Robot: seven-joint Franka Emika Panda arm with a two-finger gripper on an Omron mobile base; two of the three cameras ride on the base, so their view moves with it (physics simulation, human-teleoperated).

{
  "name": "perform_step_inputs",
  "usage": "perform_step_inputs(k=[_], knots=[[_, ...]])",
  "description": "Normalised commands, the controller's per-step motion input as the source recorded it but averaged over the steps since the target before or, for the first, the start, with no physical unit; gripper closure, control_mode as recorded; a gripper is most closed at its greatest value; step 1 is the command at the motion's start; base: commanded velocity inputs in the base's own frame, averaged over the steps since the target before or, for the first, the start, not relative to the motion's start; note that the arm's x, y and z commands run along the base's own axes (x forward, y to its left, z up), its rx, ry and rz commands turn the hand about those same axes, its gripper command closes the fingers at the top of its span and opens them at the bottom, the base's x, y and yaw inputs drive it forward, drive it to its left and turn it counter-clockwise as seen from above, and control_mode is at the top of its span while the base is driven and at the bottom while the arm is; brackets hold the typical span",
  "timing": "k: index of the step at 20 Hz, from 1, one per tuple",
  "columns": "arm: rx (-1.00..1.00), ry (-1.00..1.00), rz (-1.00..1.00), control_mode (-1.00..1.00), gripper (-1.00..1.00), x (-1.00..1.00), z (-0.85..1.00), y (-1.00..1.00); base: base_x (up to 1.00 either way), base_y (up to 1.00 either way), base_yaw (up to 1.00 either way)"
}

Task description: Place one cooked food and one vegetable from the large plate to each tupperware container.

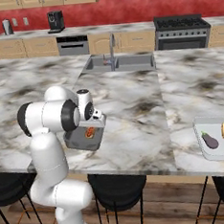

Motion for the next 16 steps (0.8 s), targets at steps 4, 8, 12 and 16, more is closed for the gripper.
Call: perform_step_inputs(k=[4,8,12,16], knots=[[0.00,0.00,0.00,-1.00,-1.00,0.00,-0.19,-0.02,0.00,0.00,0.00],[0.00,0.00,0.00,-1.00,-1.00,-0.02,0.00,0.00,0.00,0.00,0.00],[0.00,0.00,0.00,-1.00,-1.00,-0.19,0.00,0.00,0.00,0.00,0.00],[0.00,-0.15,0.00,-1.00,-1.00,-0.41,0.18,0.06,0.00,0.00,0.00]])
